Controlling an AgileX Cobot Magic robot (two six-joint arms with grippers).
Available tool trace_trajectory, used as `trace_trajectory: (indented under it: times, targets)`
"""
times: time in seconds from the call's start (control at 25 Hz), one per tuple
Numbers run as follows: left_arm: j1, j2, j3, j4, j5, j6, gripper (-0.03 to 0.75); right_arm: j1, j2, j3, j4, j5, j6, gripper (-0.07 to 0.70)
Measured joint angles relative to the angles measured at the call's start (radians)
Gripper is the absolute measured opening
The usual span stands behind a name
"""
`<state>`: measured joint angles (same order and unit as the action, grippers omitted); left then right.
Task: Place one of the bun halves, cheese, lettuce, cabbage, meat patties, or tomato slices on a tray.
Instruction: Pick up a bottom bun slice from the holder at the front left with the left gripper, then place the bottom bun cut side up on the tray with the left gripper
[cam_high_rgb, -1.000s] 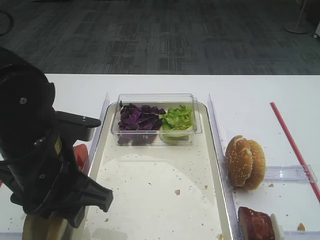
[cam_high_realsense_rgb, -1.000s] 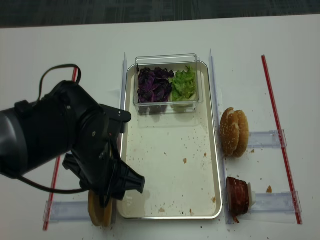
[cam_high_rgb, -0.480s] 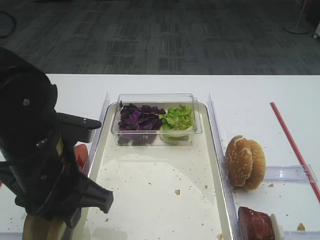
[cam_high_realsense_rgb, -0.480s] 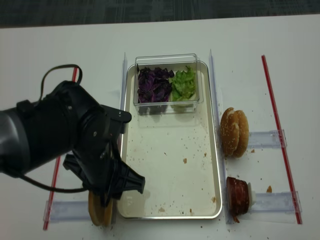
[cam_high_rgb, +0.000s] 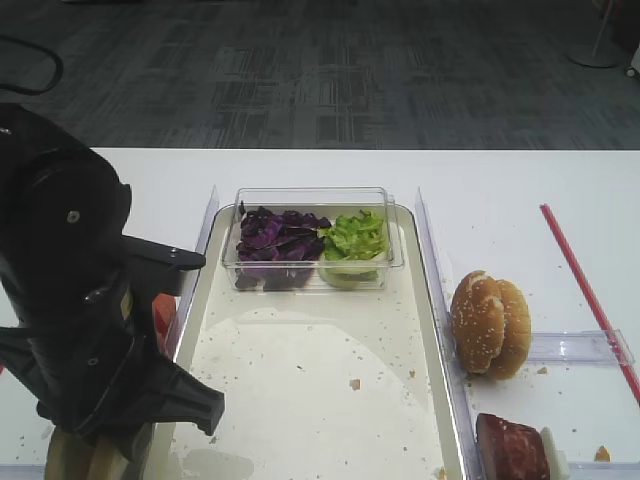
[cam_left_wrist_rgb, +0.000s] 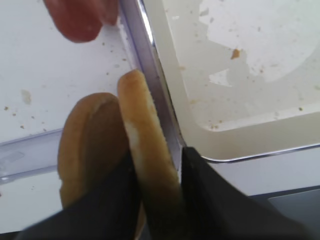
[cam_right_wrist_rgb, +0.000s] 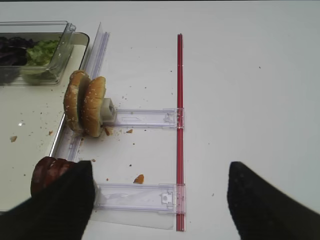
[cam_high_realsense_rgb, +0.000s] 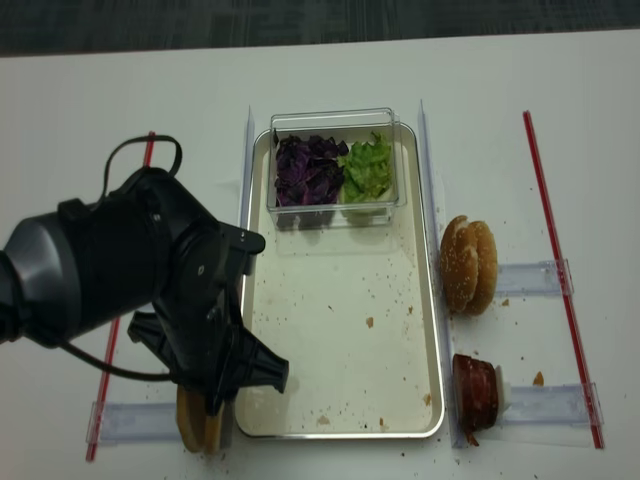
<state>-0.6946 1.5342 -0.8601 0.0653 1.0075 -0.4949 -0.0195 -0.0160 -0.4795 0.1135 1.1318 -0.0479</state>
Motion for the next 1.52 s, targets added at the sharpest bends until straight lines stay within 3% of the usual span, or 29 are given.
trace_trajectory:
  times: [0.24,0.48,1.04,1.28,1.52]
  targets:
    - [0.0,0.0,0.0,0.011,0.004,0.0,0.12,0.0,0.0,0.0,0.0,0.0,0.0,0.571]
    - [0.0,0.0,-0.004,0.013,0.008,0.006,0.103,0.0,0.0,0.0,0.0,0.0,0.0,0.571]
    - [0.0,0.0,-0.21,0.019,0.185,0.069,0.1,0.0,0.0,0.0,0.0,0.0,0.0,0.571]
    - [0.0,0.0,-0.303,0.019,0.202,0.104,0.1,0.0,0.0,0.0,0.0,0.0,0.0,0.571]
    - [0.0,0.0,-0.316,0.019,0.207,0.156,0.099,0.0,0.0,0.0,0.0,0.0,0.0,0.571]
